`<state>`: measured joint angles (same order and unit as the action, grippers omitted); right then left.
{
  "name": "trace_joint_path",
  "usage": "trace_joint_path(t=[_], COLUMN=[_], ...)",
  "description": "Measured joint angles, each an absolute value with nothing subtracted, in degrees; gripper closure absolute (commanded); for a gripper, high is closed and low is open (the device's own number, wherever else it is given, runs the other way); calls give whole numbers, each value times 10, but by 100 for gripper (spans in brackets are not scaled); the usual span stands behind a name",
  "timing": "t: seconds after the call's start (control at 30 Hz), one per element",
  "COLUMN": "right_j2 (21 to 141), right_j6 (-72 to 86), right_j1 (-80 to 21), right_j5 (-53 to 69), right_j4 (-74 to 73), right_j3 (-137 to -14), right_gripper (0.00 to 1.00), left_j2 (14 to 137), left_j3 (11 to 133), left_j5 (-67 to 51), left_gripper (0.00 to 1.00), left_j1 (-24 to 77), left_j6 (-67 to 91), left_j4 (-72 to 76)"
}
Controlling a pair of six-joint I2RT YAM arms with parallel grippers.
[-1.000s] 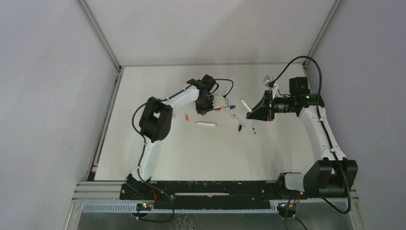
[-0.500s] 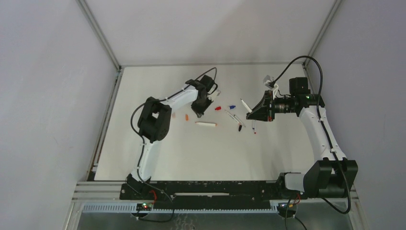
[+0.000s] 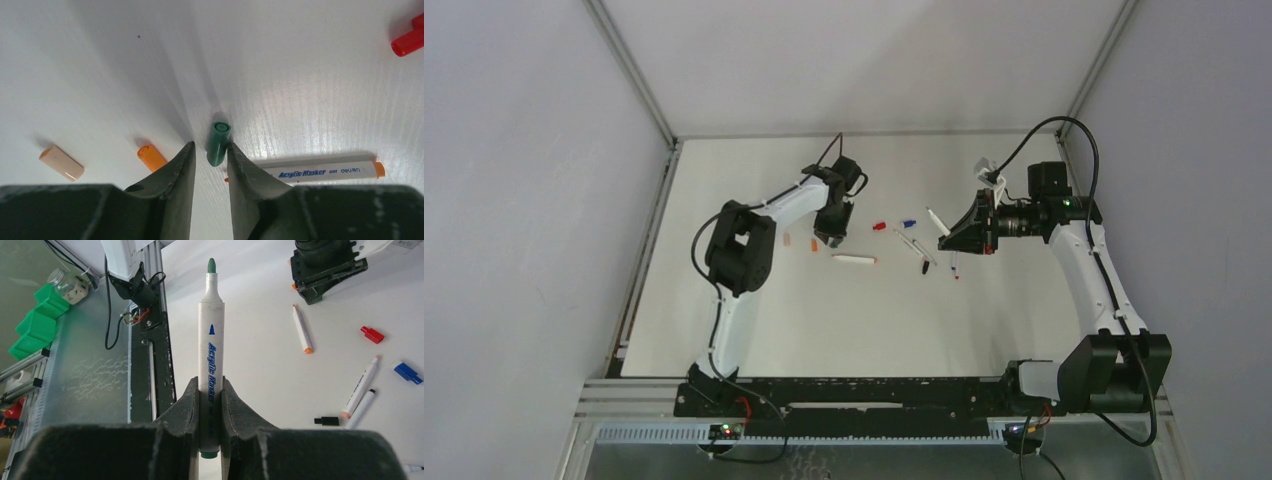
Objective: Insert the pens into the pen caps
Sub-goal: Insert the pen into the pen cap.
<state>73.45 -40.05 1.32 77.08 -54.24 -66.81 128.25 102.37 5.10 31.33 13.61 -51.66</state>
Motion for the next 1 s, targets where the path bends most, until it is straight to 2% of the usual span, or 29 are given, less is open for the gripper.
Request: trace_joint_path(t=[0.27,0.47,1.0], right_j2=[735,735,735], right_j6=[-402,-403,-405], right_j1=[13,13,13], right_j5=[771,771,771], right_j4=[-544,-545,-545], right_j3=[-668,-668,-668], right_gripper=[100,100,100], left_j2=[1308,1334,1366], left_j3=[1066,1111,1167], left_j5=[58,47,28], left_gripper=[66,72,71], left_j1=[312,309,305], left_j6=[145,139,125], left_j4=[-557,-594,-641])
